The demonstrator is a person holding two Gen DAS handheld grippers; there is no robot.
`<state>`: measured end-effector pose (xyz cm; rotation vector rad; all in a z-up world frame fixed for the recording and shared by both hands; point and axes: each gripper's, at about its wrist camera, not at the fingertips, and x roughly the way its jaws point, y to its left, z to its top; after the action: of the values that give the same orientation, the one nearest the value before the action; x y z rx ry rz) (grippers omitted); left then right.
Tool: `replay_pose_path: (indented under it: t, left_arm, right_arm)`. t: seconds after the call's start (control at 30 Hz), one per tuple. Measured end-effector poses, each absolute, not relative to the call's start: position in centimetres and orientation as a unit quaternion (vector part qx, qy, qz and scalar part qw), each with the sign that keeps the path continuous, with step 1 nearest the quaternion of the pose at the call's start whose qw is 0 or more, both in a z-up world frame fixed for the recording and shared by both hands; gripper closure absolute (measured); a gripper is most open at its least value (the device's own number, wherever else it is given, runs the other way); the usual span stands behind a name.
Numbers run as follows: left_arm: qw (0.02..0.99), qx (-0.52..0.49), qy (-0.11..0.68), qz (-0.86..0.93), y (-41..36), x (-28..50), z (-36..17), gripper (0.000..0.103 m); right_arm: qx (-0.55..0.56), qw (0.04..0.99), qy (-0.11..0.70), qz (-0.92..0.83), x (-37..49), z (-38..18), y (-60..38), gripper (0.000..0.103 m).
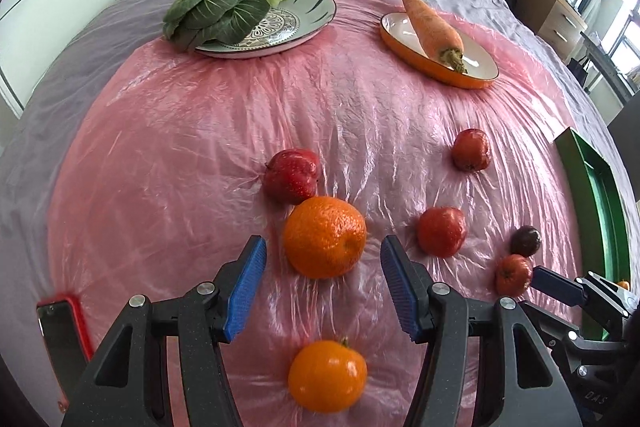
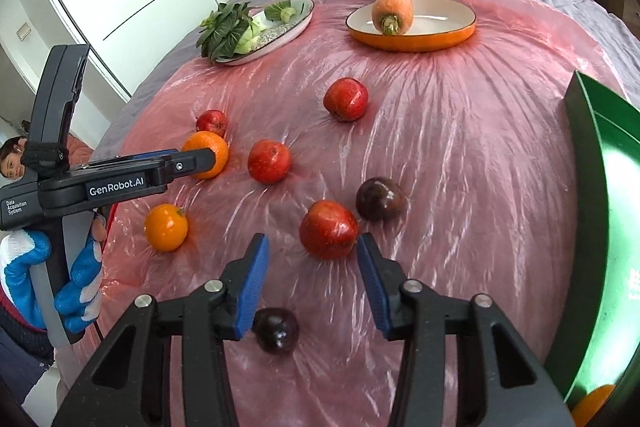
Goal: Organize fruits
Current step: 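Grasp an orange with the left gripper while the right gripper grasps a red tomato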
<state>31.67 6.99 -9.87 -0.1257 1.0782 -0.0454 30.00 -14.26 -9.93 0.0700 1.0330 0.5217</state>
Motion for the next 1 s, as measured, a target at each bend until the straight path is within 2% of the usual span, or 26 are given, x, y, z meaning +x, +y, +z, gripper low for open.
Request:
replay_pose_path:
  t: [0.23,0.27,0.33,0.57,0.6,1.0]
  left_arm:
    - [0.853,-0.062,0.518,-0.017,7.1,32.2,-10.8,0.051]
    - [0.853,-0.062,0.517,-0.017,7.1,32.2,-10.8,0.053]
    - [0.853,-0.065,0.518,-0.016,7.2,32.4,-11.0,0.059]
    - [0.853,-0.068,0.518,-0.022,7.2,32.5,-11.2,0.064]
    - [0.853,-0.070,0.517,-0.022,7.3,32.4,-11.2,0.064]
    - [0.856,-0.104,0.506,-0.026,8.4,30.9,-9.8,0.065]
  right_arm:
    - [0.041,0.834,0.491,0.247,30.8,-10.8,-14.2,0.039]
    - [0.043,0.833,0.492,0.248,30.9,-11.0,-14.3,0.045]
    - [0.048,0.833,0.493,0.248,31.1,-11.2,-14.4,0.046]
    - [0.058,0.832,0.495,0.245,31.6,-11.9,-14.5,0.049]
    - [0.057,0.832,0.495,0.244,31.6,-11.9,-14.5,0.055]
    - [0.072,0.834,0.482,0.259,30.7,-10.7,-15.0,0.056]
